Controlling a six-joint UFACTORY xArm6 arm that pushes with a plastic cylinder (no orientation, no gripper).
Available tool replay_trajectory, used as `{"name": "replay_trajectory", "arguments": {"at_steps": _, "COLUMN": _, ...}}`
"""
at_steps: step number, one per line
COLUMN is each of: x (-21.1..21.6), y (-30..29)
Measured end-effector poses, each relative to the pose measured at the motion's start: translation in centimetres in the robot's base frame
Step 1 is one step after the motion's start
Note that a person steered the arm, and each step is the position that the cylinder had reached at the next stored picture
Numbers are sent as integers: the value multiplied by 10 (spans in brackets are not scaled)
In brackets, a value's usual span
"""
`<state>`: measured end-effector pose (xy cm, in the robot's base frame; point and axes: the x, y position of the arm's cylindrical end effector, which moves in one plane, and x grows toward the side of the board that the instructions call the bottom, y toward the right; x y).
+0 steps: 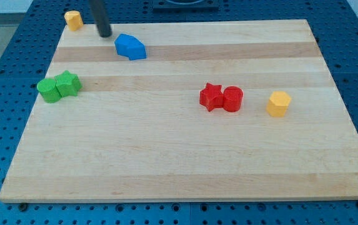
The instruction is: Move your arm towards the right side of the board
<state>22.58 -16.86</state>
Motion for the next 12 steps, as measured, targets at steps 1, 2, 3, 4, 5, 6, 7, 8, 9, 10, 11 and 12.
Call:
{"name": "replay_trajectory", "arguments": {"at_steps": 1, "x": 0, "y": 50}}
{"name": "replay_trajectory", "arguments": {"at_steps": 2, "x": 0, "y": 98}}
{"name": "replay_trajectory", "arguments": {"at_steps": 3, "x": -1, "y": 139}}
{"name": "replay_trajectory", "arguments": {"at_steps": 4, "x": -2, "y": 137}}
{"name": "replay_trajectory", "arguments": {"at_steps": 5, "x": -2, "y": 132}}
{"name": "replay_trajectory", "arguments": {"at_steps": 6, "x": 1, "y": 115}}
{"name": "replay_trajectory", "arguments": {"at_steps": 7, "x": 22, "y": 117}}
{"name": "replay_trajectory", "arguments": {"at_steps": 8, "x": 26, "y": 166}}
{"name": "replay_trajectory", "arguments": {"at_steps": 9, "x": 24, "y": 230}}
{"name": "replay_trajectory", "arguments": {"at_steps": 10, "x": 20, "y": 314}}
{"name": "replay_trajectory", "arguments": {"at_steps": 11, "x": 19, "y": 391}}
{"name": "replay_trajectory", "arguments": {"at_steps": 12, "x": 21, "y": 424}}
